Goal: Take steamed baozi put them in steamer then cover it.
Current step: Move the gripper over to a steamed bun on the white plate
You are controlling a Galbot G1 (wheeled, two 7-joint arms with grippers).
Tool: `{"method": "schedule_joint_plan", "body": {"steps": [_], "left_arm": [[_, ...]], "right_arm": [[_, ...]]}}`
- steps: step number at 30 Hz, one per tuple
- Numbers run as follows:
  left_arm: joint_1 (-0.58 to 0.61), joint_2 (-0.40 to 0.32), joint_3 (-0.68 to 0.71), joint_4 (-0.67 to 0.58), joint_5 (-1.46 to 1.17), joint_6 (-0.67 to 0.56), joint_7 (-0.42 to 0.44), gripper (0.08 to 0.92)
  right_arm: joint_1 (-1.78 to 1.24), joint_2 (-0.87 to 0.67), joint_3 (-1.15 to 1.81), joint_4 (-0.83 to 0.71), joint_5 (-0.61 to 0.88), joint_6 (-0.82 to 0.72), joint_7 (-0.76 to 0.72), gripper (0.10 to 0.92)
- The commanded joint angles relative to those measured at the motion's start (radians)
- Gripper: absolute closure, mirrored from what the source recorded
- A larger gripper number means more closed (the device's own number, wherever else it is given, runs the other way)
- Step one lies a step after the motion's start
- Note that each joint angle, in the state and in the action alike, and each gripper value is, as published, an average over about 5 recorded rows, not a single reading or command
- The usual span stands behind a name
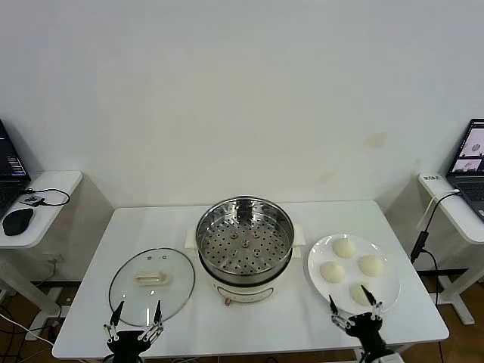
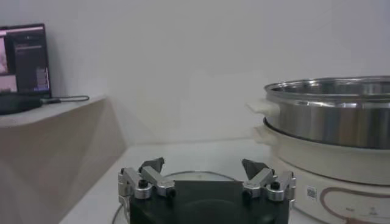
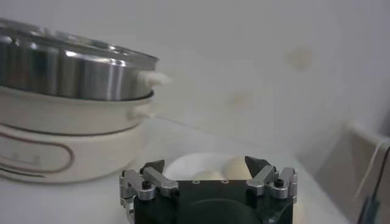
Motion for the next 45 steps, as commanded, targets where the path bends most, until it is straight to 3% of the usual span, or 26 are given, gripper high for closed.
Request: {"method": "schedule_joint_plan", "body": {"steps": [1, 10, 19, 26, 32, 45], "left_arm": [[0.004, 0.002, -0.008, -0.004, 0.067, 0.016, 0.011, 0.177], [0.005, -0.006, -0.019, -0.017, 0.146, 0.102, -0.01, 0.177], [0.018, -0.01, -0.031, -0.028, 0.161, 0.124, -0.018, 0.177], [0.026, -0.012, -0.035, -0.026, 0.159, 0.12, -0.026, 0.177], [0.027, -0.008, -0.046, -0.025, 0.16, 0.122, -0.027, 0.177], [0.012, 0.005, -0.063, -0.017, 0.161, 0.128, -0.025, 0.177]], "right_arm": [[0.161, -0.258, 0.081, -0.053, -0.262, -0.055, -0.056, 0.203], [0.407, -0.553, -0.111, -0.201, -0.27, -0.126, -0.311, 0.203], [0.939, -0.734, -0.654, -0.409, -0.118, -0.157, -0.569, 0.203], [1.334, -0.712, -1.099, -0.587, -0.035, -0.141, -0.775, 0.203], [1.483, -0.664, -1.289, -0.694, -0.006, -0.106, -0.885, 0.202], [1.518, -0.488, -1.371, -0.87, -0.036, -0.072, -0.866, 0.203]]}}
